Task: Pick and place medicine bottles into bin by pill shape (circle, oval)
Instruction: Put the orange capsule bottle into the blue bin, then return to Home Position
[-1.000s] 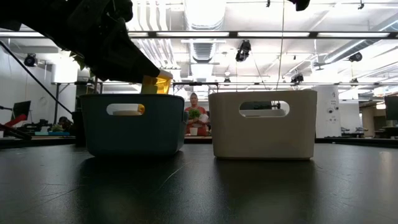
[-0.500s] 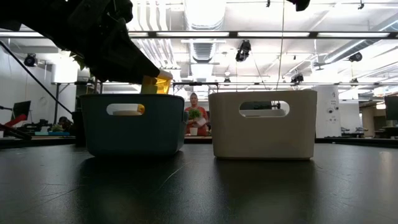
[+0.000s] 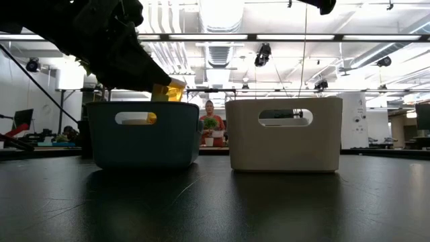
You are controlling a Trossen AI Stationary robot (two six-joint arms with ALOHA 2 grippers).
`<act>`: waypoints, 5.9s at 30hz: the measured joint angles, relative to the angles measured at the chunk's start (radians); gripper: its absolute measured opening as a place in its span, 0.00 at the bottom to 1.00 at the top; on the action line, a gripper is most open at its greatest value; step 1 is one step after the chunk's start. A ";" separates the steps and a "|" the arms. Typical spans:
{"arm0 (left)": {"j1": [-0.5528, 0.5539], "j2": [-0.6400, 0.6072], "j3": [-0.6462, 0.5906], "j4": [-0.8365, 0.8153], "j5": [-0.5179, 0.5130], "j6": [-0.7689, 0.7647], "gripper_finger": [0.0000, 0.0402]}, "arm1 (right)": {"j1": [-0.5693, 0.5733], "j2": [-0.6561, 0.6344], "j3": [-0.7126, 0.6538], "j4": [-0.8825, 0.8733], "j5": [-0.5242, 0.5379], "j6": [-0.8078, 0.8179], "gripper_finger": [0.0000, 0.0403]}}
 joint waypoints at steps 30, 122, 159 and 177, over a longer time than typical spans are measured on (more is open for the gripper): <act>0.000 0.000 -0.001 -0.008 -0.007 -0.025 0.53 | 0.000 0.000 -0.015 -0.021 0.000 -0.052 0.57; 0.125 -0.018 0.270 -0.445 0.091 0.036 0.44 | 0.006 0.352 0.080 -0.618 -0.343 0.360 0.57; 0.069 -0.286 0.046 -0.301 0.104 0.213 0.44 | 0.092 0.055 -0.286 -0.147 -0.289 0.074 0.57; 0.118 -0.721 -0.480 0.280 0.081 0.403 0.44 | 0.090 -0.597 -0.551 -0.117 -0.298 -0.160 0.41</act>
